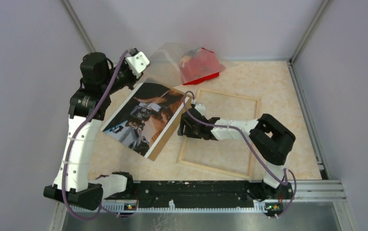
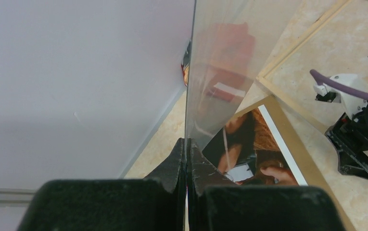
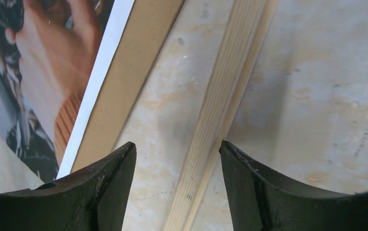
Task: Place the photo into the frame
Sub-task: Move the photo frame to the center of the board, then place the photo frame item in the photo frame.
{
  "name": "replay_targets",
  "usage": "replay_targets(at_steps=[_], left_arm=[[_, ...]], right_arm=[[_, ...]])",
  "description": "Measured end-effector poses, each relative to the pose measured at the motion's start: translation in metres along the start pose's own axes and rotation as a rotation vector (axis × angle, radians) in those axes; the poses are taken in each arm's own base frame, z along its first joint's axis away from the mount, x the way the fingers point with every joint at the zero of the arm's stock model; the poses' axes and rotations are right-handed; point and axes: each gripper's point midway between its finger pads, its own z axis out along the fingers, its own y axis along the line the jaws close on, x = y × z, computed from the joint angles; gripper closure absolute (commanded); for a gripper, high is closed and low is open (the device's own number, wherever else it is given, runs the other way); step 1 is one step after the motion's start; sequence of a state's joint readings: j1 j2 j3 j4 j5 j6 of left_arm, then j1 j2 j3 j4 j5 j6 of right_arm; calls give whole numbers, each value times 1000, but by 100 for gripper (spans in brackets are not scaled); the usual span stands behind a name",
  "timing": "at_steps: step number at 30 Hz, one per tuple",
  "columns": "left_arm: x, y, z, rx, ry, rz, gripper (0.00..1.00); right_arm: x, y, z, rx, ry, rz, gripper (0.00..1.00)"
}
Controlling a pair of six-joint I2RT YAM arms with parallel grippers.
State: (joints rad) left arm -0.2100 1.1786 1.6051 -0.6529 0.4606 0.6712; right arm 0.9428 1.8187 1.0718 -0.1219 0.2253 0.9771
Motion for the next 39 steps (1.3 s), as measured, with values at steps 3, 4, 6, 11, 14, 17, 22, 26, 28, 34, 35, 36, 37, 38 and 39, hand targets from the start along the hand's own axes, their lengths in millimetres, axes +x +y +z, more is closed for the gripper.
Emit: replay_targets(at_steps=[3, 4, 6, 11, 14, 17, 22, 26, 28, 34, 35, 36, 37, 38, 39], left_arm=[[-2, 1, 1, 2, -2, -16, 100], [-2, 1, 1, 2, -2, -19, 100], [-2, 0, 0, 4, 0, -30, 100], [0, -6, 2, 25, 6, -81, 100], [3, -11, 6, 53, 15, -127, 100], [7, -18, 12, 86, 24, -174, 100], [12, -32, 19, 157, 28, -257, 100], [8, -42, 18, 202, 16, -302, 100], [4, -46, 16, 224, 9, -320, 100], [-15, -51, 5, 275, -27, -354, 100], [-18, -52, 3, 284, -33, -360, 100], [-21, -52, 1, 295, -40, -366, 100], [-22, -53, 1, 304, -42, -373, 100], [-24, -54, 0, 315, -46, -384, 100], [-26, -54, 0, 327, -51, -396, 100]], right_arm=[[10, 10, -2, -49, 37, -64, 19], [15, 12, -4, -60, 51, -94, 16], [21, 14, -9, -83, 73, -161, 10], [2, 18, -57, -179, 36, -303, 4], [-38, 20, -111, -288, -73, -323, 1], [-100, 1, -170, -391, -261, -271, 1], [-157, -40, -229, -447, -486, -269, 1], [-149, -38, -230, -506, -455, -382, 1], [-146, -44, -225, -514, -437, -409, 1], [-158, -68, -222, -528, -469, -400, 1], [-163, -69, -225, -544, -488, -396, 1], [-168, -68, -229, -568, -503, -391, 1], [-172, -65, -232, -596, -515, -395, 1], [-175, -61, -235, -628, -525, -401, 1], [-176, -56, -237, -661, -526, -409, 1]])
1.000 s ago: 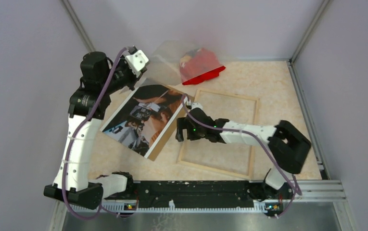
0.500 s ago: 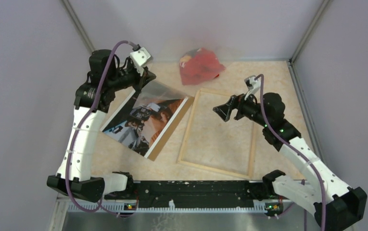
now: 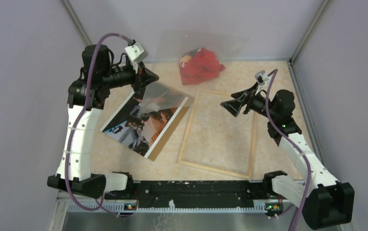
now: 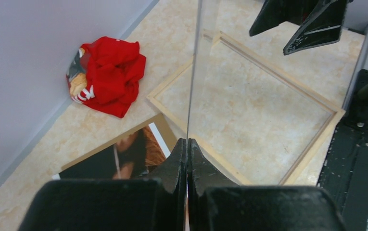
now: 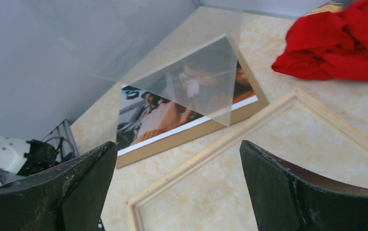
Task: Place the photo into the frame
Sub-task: Place the photo frame item in the photo frame.
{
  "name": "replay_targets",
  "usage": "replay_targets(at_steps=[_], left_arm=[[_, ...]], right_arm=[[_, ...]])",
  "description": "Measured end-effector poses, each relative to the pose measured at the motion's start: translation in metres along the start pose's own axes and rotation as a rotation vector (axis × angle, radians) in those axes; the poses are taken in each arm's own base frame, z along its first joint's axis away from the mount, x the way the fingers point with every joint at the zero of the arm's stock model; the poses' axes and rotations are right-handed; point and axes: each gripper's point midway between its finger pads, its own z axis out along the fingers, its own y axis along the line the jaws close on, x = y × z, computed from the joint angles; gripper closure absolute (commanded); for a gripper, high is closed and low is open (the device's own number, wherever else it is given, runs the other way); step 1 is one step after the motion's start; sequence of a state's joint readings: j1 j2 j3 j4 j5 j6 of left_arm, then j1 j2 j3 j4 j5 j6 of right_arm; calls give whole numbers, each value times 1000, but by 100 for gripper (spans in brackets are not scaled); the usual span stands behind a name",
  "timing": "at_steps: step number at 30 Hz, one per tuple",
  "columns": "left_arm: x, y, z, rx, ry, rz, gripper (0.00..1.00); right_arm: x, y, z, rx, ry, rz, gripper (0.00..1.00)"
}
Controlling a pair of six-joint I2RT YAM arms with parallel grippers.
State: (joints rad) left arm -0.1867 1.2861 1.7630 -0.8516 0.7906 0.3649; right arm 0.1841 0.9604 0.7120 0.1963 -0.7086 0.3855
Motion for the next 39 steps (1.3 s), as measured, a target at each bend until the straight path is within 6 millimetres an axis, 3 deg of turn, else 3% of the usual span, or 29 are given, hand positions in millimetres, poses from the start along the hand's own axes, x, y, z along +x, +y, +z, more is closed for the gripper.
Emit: replay_targets(at_steps=[7, 16, 26, 32, 35, 39], left_arm=[[-2, -5, 3, 80, -2, -86, 100], [1, -16, 0, 143, 6, -138, 100], [-8, -22, -5, 161, -13, -130, 100], [-15, -24, -8, 169, -27, -134, 100], [-15, -26, -8, 174, -28, -146, 100], [-16, -26, -8, 177, -28, -157, 100]], right_arm=[[-2, 4, 25, -163, 18, 38, 1], [-34, 3, 51, -248, -17, -3, 1], [-18, -22, 73, -250, -7, 88, 1], [-30, -8, 77, -397, -107, 179, 2], [-27, -5, 78, -455, -102, 275, 5], [-22, 6, 79, -516, -57, 354, 17]])
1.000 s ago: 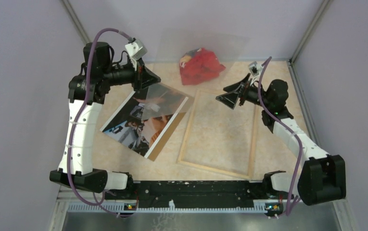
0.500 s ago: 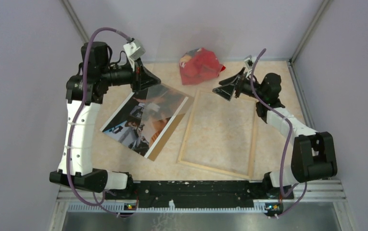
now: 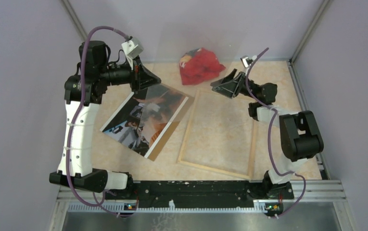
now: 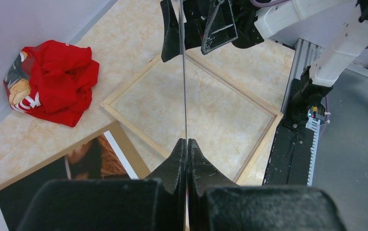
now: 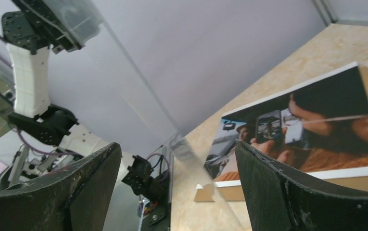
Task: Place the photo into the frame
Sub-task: Place the photo frame item in the photo frame.
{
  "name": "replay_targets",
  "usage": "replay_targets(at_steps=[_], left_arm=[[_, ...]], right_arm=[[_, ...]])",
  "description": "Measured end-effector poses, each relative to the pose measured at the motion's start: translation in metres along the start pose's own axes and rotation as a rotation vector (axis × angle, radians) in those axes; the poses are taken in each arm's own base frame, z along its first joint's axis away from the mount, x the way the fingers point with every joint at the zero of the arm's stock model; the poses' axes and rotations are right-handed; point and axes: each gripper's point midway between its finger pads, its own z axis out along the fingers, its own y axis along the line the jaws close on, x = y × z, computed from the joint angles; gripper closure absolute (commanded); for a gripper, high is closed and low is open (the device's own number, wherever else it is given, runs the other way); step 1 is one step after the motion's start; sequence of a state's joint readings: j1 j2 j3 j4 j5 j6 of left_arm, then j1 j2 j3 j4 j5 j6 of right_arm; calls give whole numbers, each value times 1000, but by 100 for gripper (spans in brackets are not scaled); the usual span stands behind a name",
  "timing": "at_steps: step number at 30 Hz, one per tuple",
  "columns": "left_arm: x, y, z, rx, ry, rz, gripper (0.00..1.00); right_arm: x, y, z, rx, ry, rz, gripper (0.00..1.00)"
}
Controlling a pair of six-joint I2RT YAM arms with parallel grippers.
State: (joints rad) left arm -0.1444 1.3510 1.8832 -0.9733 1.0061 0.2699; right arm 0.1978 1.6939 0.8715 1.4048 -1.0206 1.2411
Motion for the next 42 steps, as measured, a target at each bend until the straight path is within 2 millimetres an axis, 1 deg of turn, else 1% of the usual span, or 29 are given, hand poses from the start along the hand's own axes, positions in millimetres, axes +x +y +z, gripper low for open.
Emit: replay_targets(at_steps=[3, 4, 5, 6, 8, 10, 12, 13, 14, 15, 17, 18, 19, 20, 23, 26, 27, 30, 32, 35, 38, 40, 42], left_arm=[[0, 0, 0, -3, -1, -9, 100], [-1, 1, 0, -7, -2, -10, 100], [-1, 3, 0, -16, -3, -10, 100], [-2, 5, 0, -27, -4, -10, 100], [-2, 12, 0, -57, -6, -12, 100], [0, 18, -1, -83, -3, -19, 100], [3, 25, 0, -108, 1, -37, 98], [5, 28, 0, -117, 2, -43, 81], [6, 31, 0, -129, 3, -49, 59], [8, 36, 1, -150, 4, -63, 46], [11, 45, 0, -186, 8, -67, 35], [13, 49, 1, -203, 12, -76, 25], [15, 53, 1, -221, 14, -83, 11], [18, 58, 2, -237, 17, -85, 3], [38, 72, 5, -282, 50, -107, 1], [66, 89, 9, -334, 100, -126, 1], [78, 96, 10, -355, 122, -126, 1], [112, 111, 14, -395, 181, -132, 1], [132, 116, 16, -406, 213, -136, 1], [154, 120, 21, -398, 238, -129, 1], [172, 119, 27, -372, 250, -124, 2], [184, 115, 34, -341, 261, -120, 3], [195, 109, 44, -299, 278, -121, 6]], right_arm=[[-1, 16, 4, -49, 14, -14, 34], [-2, 21, 4, -59, 17, -19, 45], [-2, 24, 3, -66, 20, -23, 54], [-5, 31, 3, -74, 17, -27, 61], [-7, 36, 1, -79, 9, -31, 70], [-7, 43, -1, -82, 5, -37, 87], [-8, 50, -3, -91, -1, -56, 100], [-8, 53, -3, -95, -2, -64, 100], [-9, 57, -3, -99, -3, -71, 100], [-10, 61, -3, -105, -5, -79, 100], [-12, 67, -3, -105, -3, -87, 100], [-13, 69, -3, -94, 0, -75, 100], [-13, 70, -3, -80, 4, -66, 100], [-14, 71, -4, -57, 9, -55, 100], [-14, 71, -6, 39, 17, -35, 100], [-14, 66, -15, 186, 4, -18, 100], [-13, 63, -18, 234, 0, -10, 100], [-6, 49, -37, 406, -1, 57, 100], [6, 32, -55, 529, 9, 137, 100], [27, 14, -79, 657, 15, 245, 100], [49, 4, -102, 764, 6, 346, 100], [55, 3, -110, 810, -9, 381, 100], [55, 4, -114, 836, -29, 405, 100]])
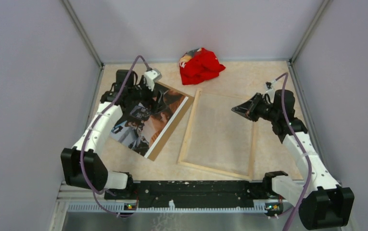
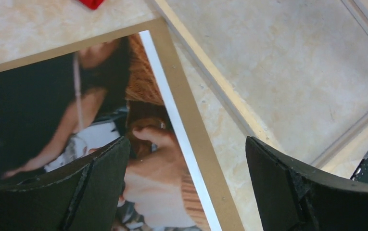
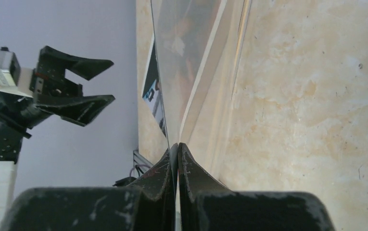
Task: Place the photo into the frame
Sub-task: Place the photo frame item in the photo frame.
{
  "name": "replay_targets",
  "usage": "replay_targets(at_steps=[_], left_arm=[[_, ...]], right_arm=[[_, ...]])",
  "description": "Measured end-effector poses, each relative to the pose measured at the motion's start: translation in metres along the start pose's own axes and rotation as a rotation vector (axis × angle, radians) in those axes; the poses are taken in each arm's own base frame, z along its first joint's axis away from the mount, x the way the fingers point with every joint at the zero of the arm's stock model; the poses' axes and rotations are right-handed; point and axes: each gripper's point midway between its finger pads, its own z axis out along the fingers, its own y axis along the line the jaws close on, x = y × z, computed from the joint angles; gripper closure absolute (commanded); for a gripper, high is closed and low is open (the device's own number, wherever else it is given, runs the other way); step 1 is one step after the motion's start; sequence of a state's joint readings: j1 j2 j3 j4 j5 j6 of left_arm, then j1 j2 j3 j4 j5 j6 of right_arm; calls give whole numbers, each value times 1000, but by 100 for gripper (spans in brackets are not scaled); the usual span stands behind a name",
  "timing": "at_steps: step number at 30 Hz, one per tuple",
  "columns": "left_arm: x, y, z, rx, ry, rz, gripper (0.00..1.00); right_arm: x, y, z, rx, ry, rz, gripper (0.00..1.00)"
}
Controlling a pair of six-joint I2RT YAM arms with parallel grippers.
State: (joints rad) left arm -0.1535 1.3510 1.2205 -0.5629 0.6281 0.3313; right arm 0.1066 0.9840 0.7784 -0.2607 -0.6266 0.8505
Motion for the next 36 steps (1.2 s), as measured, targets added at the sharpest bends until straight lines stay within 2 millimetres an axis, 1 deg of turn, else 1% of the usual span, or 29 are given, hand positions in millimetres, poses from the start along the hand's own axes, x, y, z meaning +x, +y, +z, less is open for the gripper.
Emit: replay_targets(at_steps=[4, 7, 11, 13, 16, 20, 22, 23, 24, 27, 31, 34, 36], left_arm=[[18, -17, 30, 97, 38, 19, 13], [42, -32, 54, 176, 80, 1, 23], [72, -51, 80, 276, 132, -52, 35], [81, -56, 90, 312, 150, -83, 38], [89, -58, 104, 344, 158, -122, 46], [104, -61, 121, 377, 189, -189, 55], [113, -61, 129, 389, 209, -221, 62], [117, -61, 131, 392, 217, -234, 64], [122, -62, 135, 399, 227, -250, 64], [123, -63, 139, 407, 226, -270, 64], [118, -65, 142, 417, 208, -275, 59], [115, -69, 144, 426, 199, -272, 53], [114, -70, 145, 429, 197, -269, 51]], right_arm=[[-3, 1, -2, 14, -21, 43, 100], [-4, 0, -2, 28, -27, 69, 100], [-11, 7, -5, 36, -48, 69, 100], [-15, 10, -7, 35, -64, 63, 100], [-15, 11, -8, 25, -82, 71, 100], [-8, 4, -5, 6, -84, 90, 100], [-6, 2, -3, -11, -75, 93, 100], [-6, 3, -2, -19, -71, 90, 100], [-7, 6, -1, -33, -70, 81, 100], [-9, 9, 1, -52, -65, 64, 100], [-9, 7, 4, -50, -59, 67, 100], [-10, 7, 5, -59, -62, 63, 100], [-8, 4, 7, -60, -61, 66, 100]])
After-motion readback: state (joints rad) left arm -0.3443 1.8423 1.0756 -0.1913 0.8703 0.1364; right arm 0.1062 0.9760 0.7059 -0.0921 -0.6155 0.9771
